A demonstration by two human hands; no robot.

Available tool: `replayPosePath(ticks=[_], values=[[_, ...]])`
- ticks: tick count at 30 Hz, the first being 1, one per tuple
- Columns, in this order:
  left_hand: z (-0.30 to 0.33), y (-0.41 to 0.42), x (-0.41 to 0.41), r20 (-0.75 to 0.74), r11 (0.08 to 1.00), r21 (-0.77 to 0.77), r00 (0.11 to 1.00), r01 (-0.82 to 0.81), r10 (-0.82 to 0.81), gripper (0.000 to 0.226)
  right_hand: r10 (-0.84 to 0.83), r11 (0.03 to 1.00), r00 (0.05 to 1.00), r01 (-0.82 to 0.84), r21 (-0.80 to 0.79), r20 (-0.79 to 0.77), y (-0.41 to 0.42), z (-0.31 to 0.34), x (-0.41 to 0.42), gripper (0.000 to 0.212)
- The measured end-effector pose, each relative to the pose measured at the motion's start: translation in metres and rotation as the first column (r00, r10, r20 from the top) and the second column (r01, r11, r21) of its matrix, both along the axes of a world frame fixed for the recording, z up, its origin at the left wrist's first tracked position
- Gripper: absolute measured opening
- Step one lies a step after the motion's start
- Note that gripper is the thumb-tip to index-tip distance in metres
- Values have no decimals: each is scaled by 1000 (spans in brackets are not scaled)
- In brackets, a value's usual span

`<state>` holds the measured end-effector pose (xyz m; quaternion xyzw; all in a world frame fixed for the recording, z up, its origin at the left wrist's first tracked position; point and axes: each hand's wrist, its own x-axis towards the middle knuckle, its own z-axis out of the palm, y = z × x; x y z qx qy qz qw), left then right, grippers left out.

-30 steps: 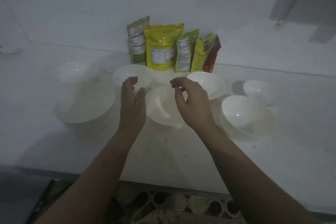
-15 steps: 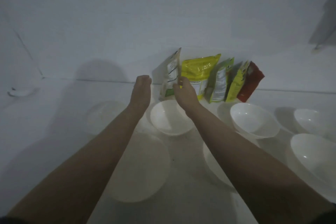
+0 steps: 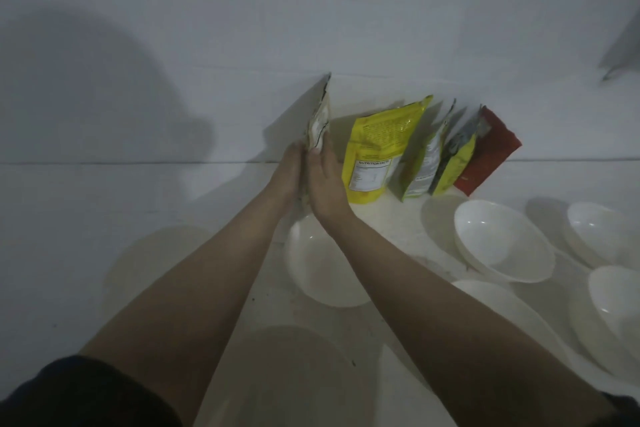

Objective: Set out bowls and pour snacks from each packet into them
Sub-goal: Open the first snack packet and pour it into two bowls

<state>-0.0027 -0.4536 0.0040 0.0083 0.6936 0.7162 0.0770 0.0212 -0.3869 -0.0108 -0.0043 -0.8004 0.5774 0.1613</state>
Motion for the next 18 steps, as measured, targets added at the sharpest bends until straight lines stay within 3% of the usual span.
replayPosePath(ticks=[4,8,11,15,18], values=[[-6,-12,-9,-70,993,-111,997,-33,25,54,55,998,998,-56,16,33,-4,5,1,54],[17,-26,5,-115,984,-84,982,-160,150,56,95,995,989,-92,29,-116,-14,37,23,51],[49,-40,38,-174,951,-49,940,-307,294,62,211,977,952,-210,25,-222,-20,66,49,49],[70,-79,99,-339,830,-77,798,-552,499,85,437,889,853,-459,-10,-285,-39,103,95,54],[80,-109,155,-469,665,-146,643,-732,605,90,523,809,804,-573,-135,-283,-59,121,133,32]])
